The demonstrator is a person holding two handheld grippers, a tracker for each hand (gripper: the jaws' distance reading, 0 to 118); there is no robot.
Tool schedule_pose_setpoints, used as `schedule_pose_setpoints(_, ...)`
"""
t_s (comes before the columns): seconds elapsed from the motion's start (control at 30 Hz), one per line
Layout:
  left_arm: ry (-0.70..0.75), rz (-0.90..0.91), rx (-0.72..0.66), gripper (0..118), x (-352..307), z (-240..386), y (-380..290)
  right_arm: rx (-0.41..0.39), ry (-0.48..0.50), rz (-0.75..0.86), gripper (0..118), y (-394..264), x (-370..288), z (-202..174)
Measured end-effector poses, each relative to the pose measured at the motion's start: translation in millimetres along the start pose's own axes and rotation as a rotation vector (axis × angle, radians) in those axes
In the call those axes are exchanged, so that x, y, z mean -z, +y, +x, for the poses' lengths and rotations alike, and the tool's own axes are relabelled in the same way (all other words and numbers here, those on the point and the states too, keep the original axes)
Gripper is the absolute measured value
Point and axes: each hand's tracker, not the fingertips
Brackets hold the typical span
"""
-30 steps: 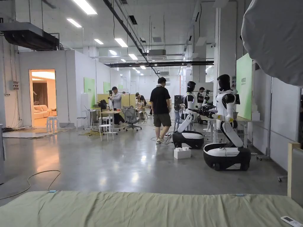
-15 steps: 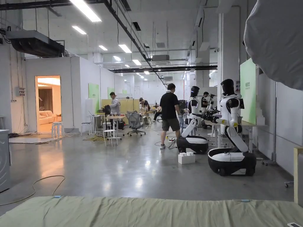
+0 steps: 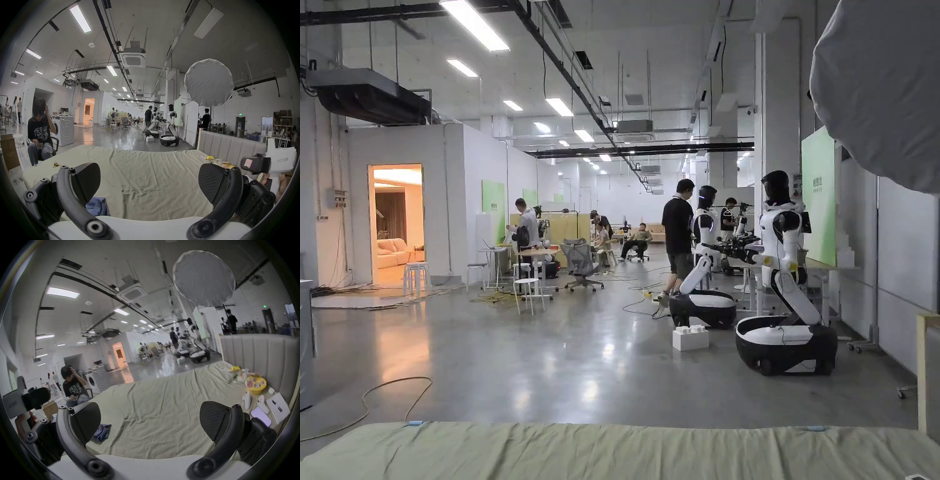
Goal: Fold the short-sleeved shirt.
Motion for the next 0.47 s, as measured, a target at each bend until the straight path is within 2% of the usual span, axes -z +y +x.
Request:
schedule_pose_setpoints(0.1,0.043,0.001,0.07,118,3.2,4.1,-4.4,-0.055,-0.029,0.045,118,1.8,-6.0,-6.7)
schedule_pose_setpoints(0.23,0.019,-0.025,0.022,118,4.9,1.5,-9.0,-0.17,-0.079,0.041,118,4.6,-3.8,-15.4)
schedule_pose_setpoints(0.33,0.02,-0.033,0.009,118,5.6,0.5,-11.7,-0.146,-0.107,0.001,118,2.7,1.1,-15.3)
schedule_pose_setpoints(0.47,0.038,-0.052,0.031,118,6.7,-0.2,-15.3,-0.109,-0.088,-0.013,118,0.8,2.7,-12.1)
